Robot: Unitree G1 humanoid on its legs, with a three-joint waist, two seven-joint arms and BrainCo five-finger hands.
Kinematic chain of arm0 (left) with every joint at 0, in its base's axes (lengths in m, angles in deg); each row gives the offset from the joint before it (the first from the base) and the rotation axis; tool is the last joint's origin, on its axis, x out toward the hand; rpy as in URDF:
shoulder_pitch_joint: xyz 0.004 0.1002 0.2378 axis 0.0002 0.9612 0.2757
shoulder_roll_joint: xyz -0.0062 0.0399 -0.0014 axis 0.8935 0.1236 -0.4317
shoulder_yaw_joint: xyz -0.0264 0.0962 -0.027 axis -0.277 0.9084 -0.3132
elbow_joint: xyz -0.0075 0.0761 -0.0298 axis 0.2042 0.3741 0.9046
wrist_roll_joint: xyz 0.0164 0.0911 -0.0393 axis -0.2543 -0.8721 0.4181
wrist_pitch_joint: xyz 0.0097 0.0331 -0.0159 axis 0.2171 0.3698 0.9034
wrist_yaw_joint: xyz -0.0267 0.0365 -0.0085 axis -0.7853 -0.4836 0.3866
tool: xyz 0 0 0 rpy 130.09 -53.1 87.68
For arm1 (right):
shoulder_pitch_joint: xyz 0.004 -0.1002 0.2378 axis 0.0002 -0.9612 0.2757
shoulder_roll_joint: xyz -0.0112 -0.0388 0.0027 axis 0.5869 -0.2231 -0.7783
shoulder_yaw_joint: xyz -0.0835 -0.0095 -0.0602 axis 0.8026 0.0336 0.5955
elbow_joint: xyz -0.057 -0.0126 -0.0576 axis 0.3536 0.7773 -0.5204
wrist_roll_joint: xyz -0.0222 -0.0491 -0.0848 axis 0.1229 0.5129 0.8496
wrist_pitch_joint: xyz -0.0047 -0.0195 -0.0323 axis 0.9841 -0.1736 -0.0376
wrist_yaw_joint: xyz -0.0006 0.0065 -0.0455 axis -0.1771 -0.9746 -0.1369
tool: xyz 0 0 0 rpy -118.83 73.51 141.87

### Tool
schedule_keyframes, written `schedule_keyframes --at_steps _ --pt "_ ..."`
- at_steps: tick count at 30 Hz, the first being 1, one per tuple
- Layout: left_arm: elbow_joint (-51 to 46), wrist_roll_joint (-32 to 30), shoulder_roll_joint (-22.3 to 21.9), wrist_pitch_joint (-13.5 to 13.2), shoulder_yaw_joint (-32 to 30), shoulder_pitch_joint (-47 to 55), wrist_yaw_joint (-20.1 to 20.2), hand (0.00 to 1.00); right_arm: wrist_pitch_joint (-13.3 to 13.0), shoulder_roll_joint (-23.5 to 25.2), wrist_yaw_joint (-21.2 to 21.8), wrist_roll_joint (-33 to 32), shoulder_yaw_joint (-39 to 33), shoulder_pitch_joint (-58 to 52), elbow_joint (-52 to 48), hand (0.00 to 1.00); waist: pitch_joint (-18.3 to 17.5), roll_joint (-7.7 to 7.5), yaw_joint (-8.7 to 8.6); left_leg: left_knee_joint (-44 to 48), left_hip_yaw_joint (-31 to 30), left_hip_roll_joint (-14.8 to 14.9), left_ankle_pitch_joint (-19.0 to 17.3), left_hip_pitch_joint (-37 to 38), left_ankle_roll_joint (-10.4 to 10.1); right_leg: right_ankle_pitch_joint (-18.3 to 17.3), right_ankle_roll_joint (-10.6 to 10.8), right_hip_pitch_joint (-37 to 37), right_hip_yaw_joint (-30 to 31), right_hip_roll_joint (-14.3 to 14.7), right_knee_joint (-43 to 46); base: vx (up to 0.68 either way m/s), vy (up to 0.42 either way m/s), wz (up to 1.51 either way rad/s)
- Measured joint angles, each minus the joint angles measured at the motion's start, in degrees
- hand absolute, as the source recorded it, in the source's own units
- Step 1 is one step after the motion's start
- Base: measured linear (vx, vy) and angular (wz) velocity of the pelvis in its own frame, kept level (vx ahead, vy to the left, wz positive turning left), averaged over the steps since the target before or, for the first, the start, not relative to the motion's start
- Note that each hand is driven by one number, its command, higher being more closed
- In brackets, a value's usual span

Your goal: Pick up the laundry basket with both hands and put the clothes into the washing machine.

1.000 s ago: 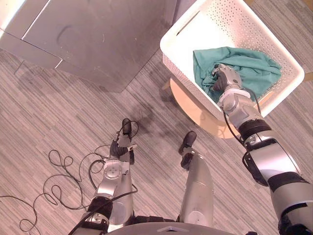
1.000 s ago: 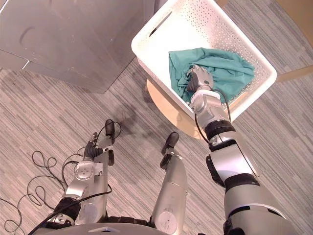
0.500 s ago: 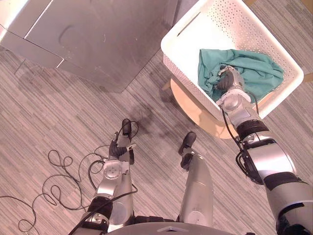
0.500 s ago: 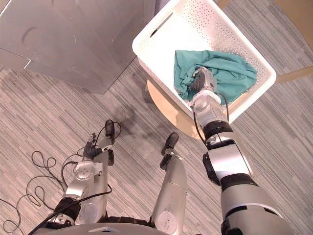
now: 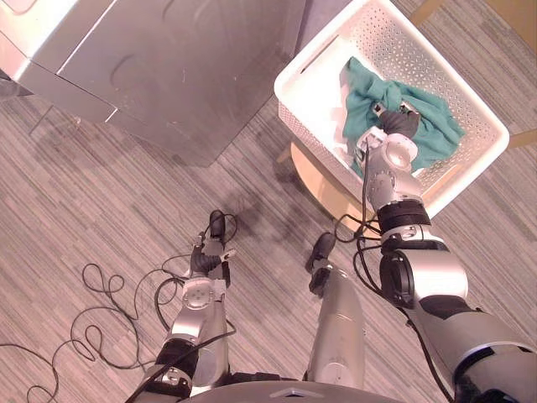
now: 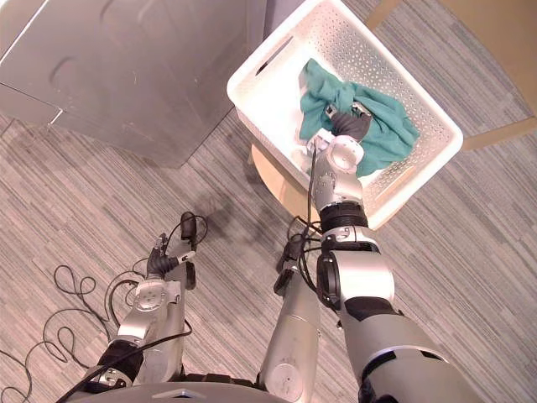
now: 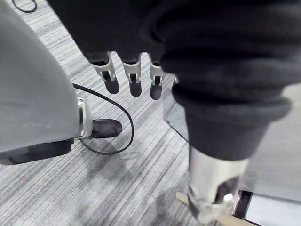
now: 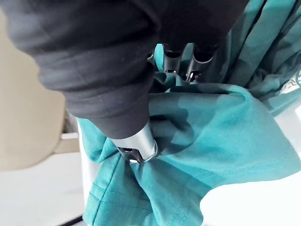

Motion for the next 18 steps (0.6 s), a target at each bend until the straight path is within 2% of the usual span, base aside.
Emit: schedule_keyframes --at_steps 3,9,10,12,14,18 --pt "0.8 0.6 -0.2 0.0 -0.4 0.4 0.0 0.00 -2.7 2.0 -0.9 -4.1 -3.4 1.2 -2.8 1.00 0.0 0.00 0.00 -0.8 0.0 -0.2 0.4 0.6 0.1 0.0 0.0 0.2 0.0 -0.2 0.0 -0.01 -0.020 0.02" --pt "2.8 2.2 -0.3 0.1 -0.5 0.5 0.0 0.00 -6.1 4.7 -1.2 -10.9 -6.6 1.9 -8.9 1.00 0.0 0.01 0.10 -1.8 0.1 -0.3 0.9 1.9 0.0 0.0 0.0 1.2 -0.1 -0.3 0.0 -0.01 -0.042 0.02" --pt "3.2 2.2 -0.3 0.1 -0.5 0.5 0.0 0.00 -7.7 5.9 -1.4 -12.5 -7.3 1.9 -11.7 1.00 0.0 0.02 -0.01 -1.7 0.0 -0.4 0.9 2.4 0.0 -0.1 0.0 1.8 -0.2 -0.3 0.0 -0.01 -0.047 0.02" --pt "3.3 2.2 -0.3 0.1 -0.5 0.5 0.0 0.00 -8.2 6.3 -1.4 -12.7 -7.3 1.9 -12.5 1.00 0.0 0.02 -0.03 -1.7 0.0 -0.4 0.9 2.6 0.0 -0.1 0.1 2.0 -0.2 -0.4 0.0 0.00 -0.016 0.01" --pt "4.5 2.3 -0.4 0.0 -1.3 0.5 0.1 0.00 -10.5 8.9 -2.5 -14.3 -6.9 1.7 -18.4 1.00 0.0 0.07 -0.15 -1.8 0.0 -0.4 0.6 4.3 0.0 -0.4 0.1 3.6 -0.2 -0.4 0.1 -0.02 -0.048 0.01" --pt "5.4 2.2 -0.4 0.1 -1.5 1.2 0.1 0.00 -13.4 12.9 -3.2 -14.8 -5.0 -1.3 -27.4 1.00 0.0 0.09 -0.18 -1.8 0.0 -0.6 -0.2 7.0 -0.2 -1.3 0.2 6.2 -0.3 -0.7 0.6 -0.01 -0.047 0.04"
